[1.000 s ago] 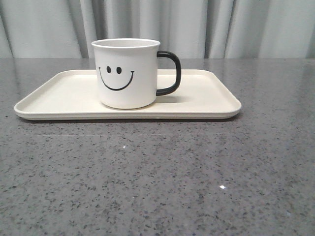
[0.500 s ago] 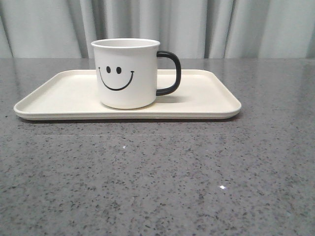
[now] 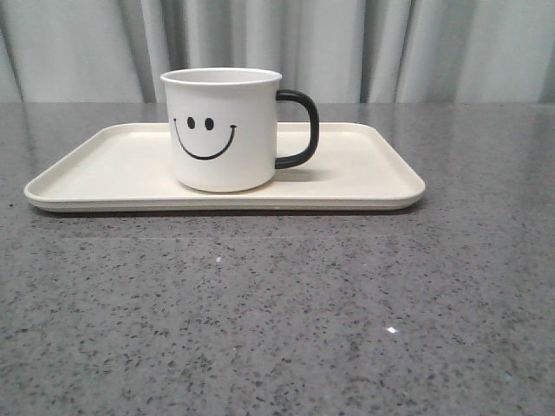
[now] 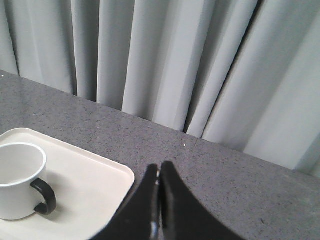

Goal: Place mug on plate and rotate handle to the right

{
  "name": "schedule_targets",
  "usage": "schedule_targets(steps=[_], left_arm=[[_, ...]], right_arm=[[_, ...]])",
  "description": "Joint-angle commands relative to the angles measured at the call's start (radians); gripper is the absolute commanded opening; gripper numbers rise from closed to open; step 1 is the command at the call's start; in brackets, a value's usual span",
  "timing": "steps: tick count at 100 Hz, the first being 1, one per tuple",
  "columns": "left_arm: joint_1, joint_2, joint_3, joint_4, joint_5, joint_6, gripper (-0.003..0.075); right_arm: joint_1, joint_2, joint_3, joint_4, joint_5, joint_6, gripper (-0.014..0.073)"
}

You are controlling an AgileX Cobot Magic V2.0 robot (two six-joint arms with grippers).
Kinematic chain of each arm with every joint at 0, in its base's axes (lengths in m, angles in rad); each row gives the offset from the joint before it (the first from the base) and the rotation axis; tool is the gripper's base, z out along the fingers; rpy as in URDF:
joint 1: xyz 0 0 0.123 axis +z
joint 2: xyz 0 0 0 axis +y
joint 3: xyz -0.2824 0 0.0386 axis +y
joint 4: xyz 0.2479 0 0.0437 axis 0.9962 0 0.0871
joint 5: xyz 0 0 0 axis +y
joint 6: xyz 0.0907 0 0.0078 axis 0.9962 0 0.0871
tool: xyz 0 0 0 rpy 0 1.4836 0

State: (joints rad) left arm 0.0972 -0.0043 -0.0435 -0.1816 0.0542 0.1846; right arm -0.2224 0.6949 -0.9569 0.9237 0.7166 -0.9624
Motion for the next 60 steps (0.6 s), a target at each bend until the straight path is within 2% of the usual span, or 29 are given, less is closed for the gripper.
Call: schedule_targets(steps=[1, 9, 15, 60], left_arm=[[-0.007, -0.029, 0.012, 0.002, -0.148, -0.001, -0.0020], [-0.007, -0.029, 0.054, 0.001, -0.201, -0.005, -0.0020], [-0.007, -0.029, 0.052, 0.003, -0.159, -0.006, -0.0020], [-0.007, -0.029, 0.054, -0.028, -0.153, -0.008, -0.0020]], right_arm=[[-0.005, -0.001, -0.022, 0.030, -0.047, -0.003, -0.0060], [-0.005, -0.001, -0.022, 0.030, -0.047, -0.003, -0.0060], [-0.005, -0.001, -0.022, 0.030, -0.047, -0.003, -0.0060], [-0.005, -0.001, -0.022, 0.030, -0.047, -0.003, -0.0060]])
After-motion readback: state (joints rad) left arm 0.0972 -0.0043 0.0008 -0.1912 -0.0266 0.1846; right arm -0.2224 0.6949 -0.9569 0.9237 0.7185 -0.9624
